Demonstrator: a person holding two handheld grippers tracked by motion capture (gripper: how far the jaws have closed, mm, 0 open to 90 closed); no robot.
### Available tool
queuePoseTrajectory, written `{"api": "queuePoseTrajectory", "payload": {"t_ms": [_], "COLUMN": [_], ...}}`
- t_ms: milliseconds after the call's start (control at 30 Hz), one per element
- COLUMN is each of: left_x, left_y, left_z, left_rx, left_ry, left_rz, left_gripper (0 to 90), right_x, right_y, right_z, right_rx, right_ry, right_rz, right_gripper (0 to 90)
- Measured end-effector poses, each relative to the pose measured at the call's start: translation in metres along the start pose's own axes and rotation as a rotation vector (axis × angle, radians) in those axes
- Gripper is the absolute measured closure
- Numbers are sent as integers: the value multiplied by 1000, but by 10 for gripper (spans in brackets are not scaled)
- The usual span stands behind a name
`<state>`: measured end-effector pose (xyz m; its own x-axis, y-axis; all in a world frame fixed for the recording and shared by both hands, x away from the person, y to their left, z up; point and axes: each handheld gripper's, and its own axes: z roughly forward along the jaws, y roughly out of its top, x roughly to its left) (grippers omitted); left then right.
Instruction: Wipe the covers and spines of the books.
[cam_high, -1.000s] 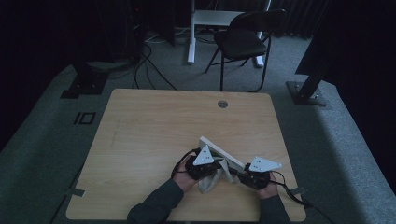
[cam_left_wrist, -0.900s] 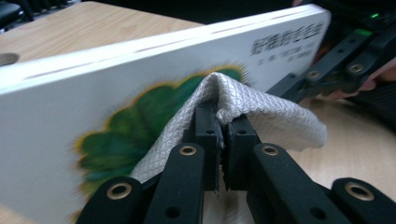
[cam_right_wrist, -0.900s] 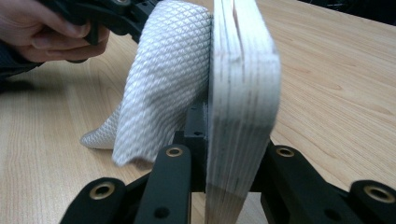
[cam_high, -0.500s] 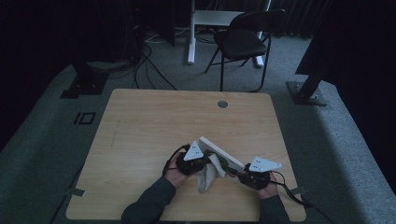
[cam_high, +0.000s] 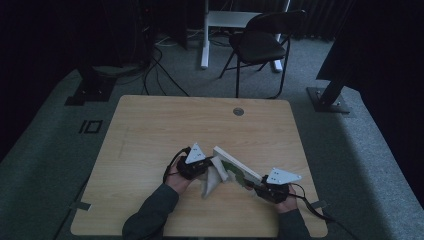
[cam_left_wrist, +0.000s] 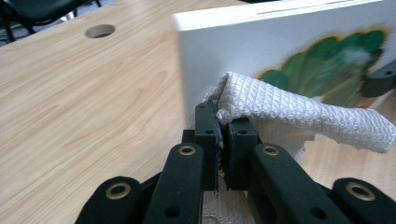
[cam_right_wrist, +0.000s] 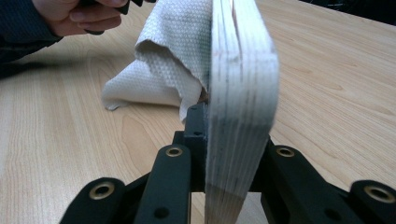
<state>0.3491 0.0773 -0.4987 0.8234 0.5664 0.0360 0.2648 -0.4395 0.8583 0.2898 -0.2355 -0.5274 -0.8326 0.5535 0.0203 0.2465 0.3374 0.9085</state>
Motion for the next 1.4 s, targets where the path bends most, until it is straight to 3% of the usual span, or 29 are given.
{"api": "queuePoseTrajectory", "payload": {"t_ms": [300,567,1400], "left_x": [13,16,9], "left_y": [-4,-9,-21], "left_z": [-3,2,16], "left_rx": [23,49,93], "left_ry": [54,69,56], "left_rz": [-7,-6,-5], "left_gripper": [862,863,863], "right_x": [0,0,0], "right_y": [0,0,0], "right_z": [0,0,0], "right_rx": [0,0,0], "right_ry": [1,1,1], "right_rz": [1,0,1], "right_gripper": [776,775,775]}}
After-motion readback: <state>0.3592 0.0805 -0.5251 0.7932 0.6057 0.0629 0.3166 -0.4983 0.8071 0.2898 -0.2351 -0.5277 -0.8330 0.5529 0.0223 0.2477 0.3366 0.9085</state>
